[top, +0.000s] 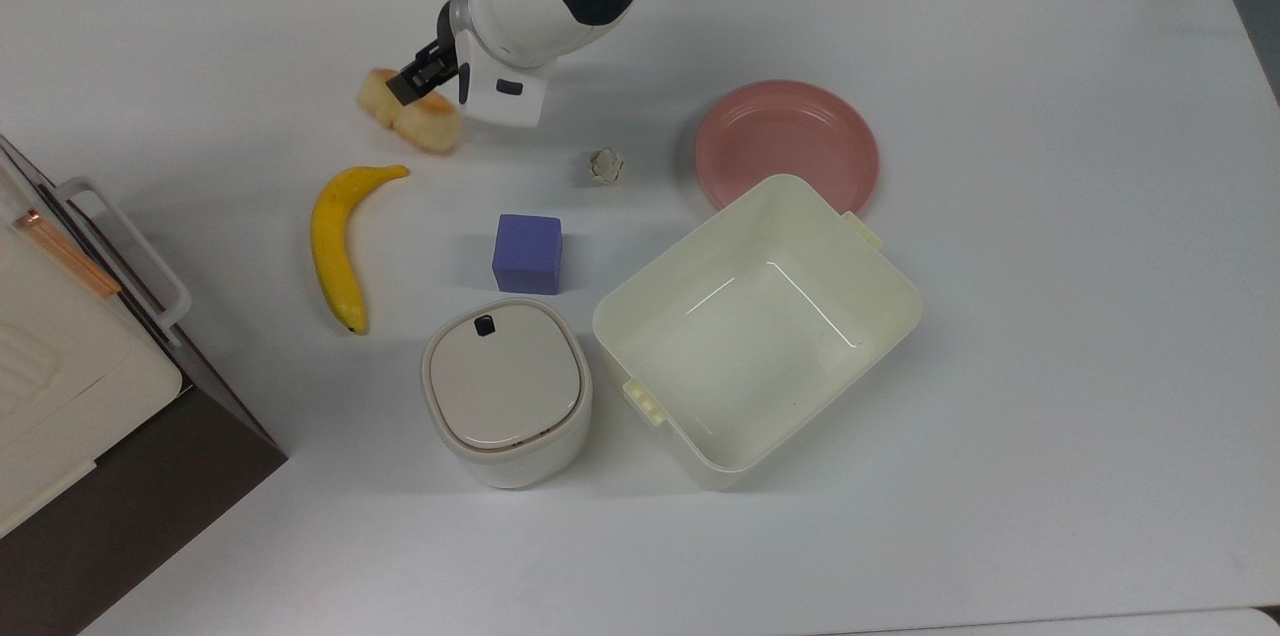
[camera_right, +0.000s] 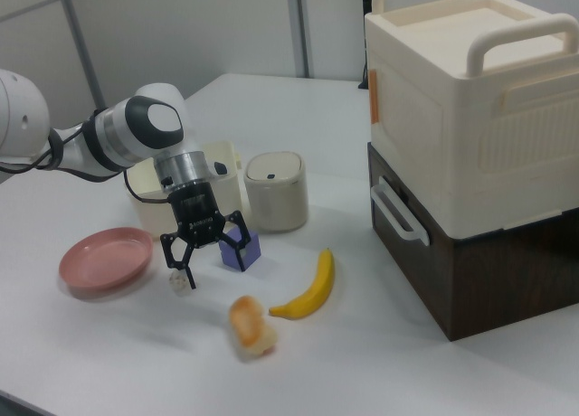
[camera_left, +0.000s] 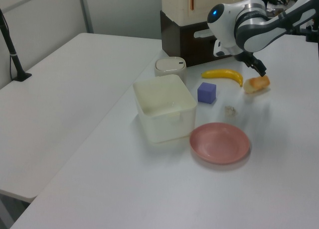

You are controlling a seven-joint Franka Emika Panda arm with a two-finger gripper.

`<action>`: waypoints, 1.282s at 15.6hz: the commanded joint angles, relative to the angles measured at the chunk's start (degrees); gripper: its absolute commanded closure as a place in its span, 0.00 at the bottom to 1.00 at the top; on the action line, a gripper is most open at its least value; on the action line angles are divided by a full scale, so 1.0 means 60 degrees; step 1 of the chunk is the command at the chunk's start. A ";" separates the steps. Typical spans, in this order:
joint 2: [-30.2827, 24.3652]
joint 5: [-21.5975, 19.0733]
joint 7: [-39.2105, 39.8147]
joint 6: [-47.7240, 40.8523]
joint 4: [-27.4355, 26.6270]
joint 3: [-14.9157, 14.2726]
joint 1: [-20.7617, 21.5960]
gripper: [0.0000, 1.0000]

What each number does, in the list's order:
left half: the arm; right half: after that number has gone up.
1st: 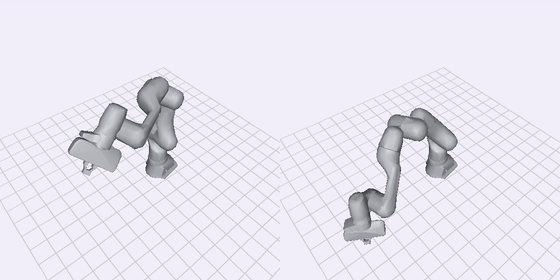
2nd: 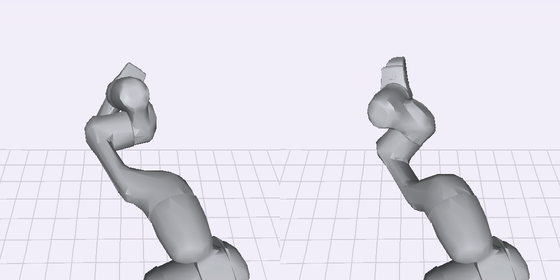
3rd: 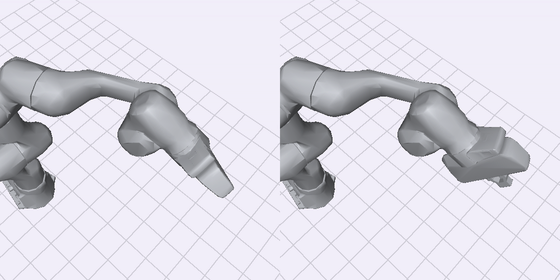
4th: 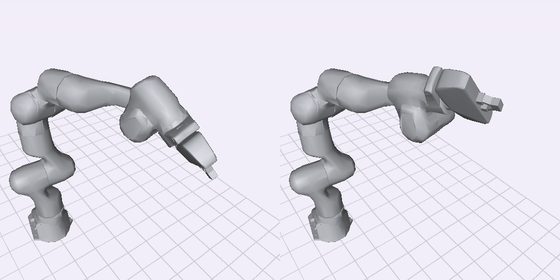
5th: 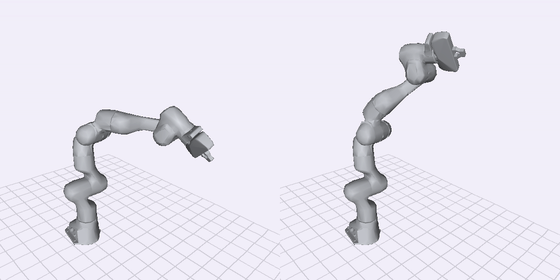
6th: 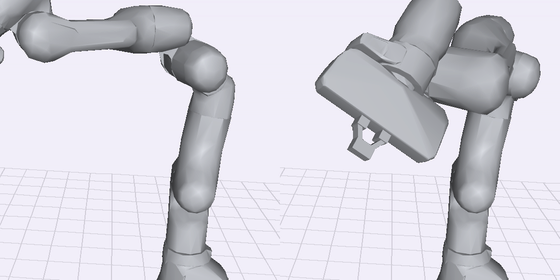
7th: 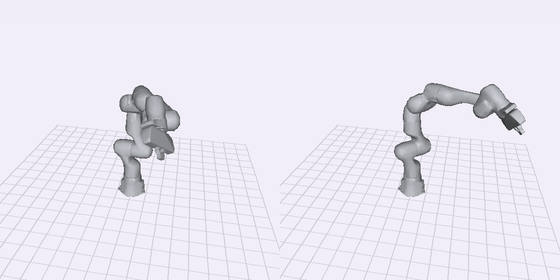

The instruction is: Put the bread on the table

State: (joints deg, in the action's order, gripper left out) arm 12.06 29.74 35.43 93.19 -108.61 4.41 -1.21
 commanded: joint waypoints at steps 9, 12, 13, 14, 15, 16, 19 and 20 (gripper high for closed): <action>-0.0383 -0.2217 -0.3471 0.0068 0.2134 -0.0121 -0.0354 0.00; -0.0559 -0.2333 -0.4424 -0.0179 0.2734 -0.0368 -0.0369 0.00; -0.0603 -0.2537 -0.4557 -0.0326 0.2910 -0.0428 -0.0427 0.00; -0.0661 -0.2945 -0.4587 -0.0443 0.3173 -0.0515 -0.0558 0.00; -0.0662 -0.3515 -0.4718 -0.0546 0.3509 -0.0705 -0.0661 0.00; -0.0647 -0.4086 -0.4980 -0.0561 0.3846 -0.0895 -0.0749 0.00; -0.0632 -0.4721 -0.5888 -0.0503 0.4215 -0.1219 -0.0852 0.00; -0.0618 -0.4751 -0.5978 -0.0503 0.4317 -0.1219 -0.0852 0.00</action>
State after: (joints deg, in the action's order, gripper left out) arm 8.29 3.73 4.07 91.84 -84.95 -1.92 -6.64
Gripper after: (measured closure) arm 0.000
